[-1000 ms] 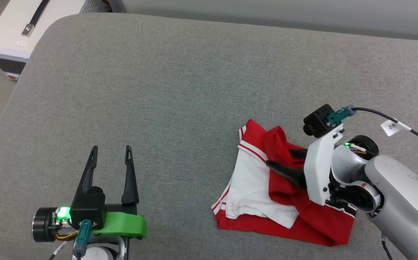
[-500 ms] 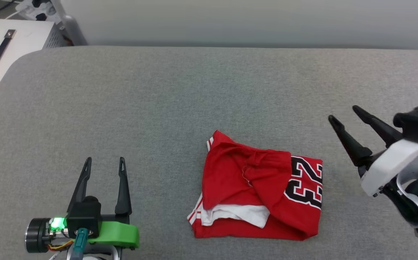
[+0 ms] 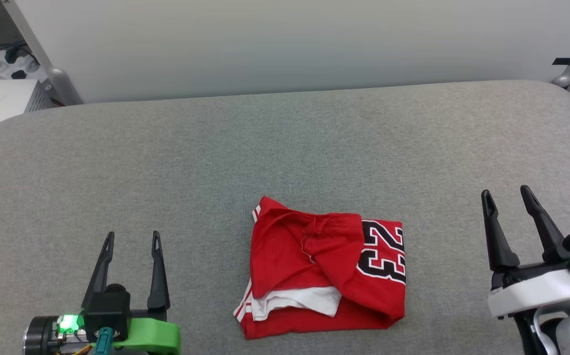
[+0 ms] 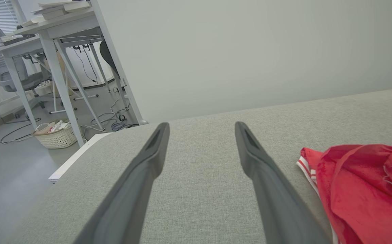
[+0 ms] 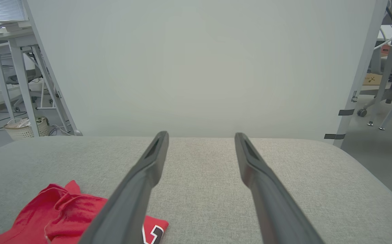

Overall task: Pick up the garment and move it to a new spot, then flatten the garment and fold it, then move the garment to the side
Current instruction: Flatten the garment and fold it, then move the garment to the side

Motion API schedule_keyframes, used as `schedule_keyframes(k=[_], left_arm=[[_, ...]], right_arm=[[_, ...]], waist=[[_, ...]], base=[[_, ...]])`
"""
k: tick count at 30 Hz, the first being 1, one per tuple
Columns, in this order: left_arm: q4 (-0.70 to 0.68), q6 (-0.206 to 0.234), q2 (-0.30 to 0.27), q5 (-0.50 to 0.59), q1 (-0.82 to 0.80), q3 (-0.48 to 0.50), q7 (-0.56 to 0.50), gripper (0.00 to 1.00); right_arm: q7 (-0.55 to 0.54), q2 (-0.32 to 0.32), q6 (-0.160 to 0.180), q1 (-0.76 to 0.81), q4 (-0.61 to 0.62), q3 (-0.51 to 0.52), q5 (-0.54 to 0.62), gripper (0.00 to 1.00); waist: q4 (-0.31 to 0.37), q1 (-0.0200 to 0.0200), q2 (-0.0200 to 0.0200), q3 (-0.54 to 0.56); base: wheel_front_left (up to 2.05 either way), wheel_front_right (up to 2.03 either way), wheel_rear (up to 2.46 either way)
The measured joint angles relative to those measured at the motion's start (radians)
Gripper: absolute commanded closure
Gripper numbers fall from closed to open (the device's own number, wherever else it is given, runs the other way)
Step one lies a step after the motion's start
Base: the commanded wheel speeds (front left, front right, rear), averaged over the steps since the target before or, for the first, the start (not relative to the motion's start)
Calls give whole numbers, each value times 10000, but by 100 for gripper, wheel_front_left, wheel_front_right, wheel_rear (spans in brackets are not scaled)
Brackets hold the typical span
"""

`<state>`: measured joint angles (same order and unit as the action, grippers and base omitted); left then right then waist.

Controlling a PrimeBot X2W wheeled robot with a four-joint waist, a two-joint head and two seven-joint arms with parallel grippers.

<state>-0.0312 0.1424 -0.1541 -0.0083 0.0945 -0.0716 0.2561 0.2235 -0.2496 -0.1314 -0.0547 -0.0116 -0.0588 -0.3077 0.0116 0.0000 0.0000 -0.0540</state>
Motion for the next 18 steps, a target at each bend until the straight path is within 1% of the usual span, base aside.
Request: schedule_keyframes(k=[2,9,18], left_arm=[[-61,27,-10,-2,103,-2,0,0],[-94,21,-27,-2,175,-165,0,0],[-86,-73,-31,-94,332,-221,0,0]], right_arm=[[36,303,0,340,242,144,253,0],[71,888,2,1236,1074,190,1020,0],[36,1275,2,1816,1521,504,1375,0]], waist=[[44,0,0,88],[-124,0,0,172],[-386,0,0,231]], base=[[0,0,0],[0,0,0],[0,0,0]])
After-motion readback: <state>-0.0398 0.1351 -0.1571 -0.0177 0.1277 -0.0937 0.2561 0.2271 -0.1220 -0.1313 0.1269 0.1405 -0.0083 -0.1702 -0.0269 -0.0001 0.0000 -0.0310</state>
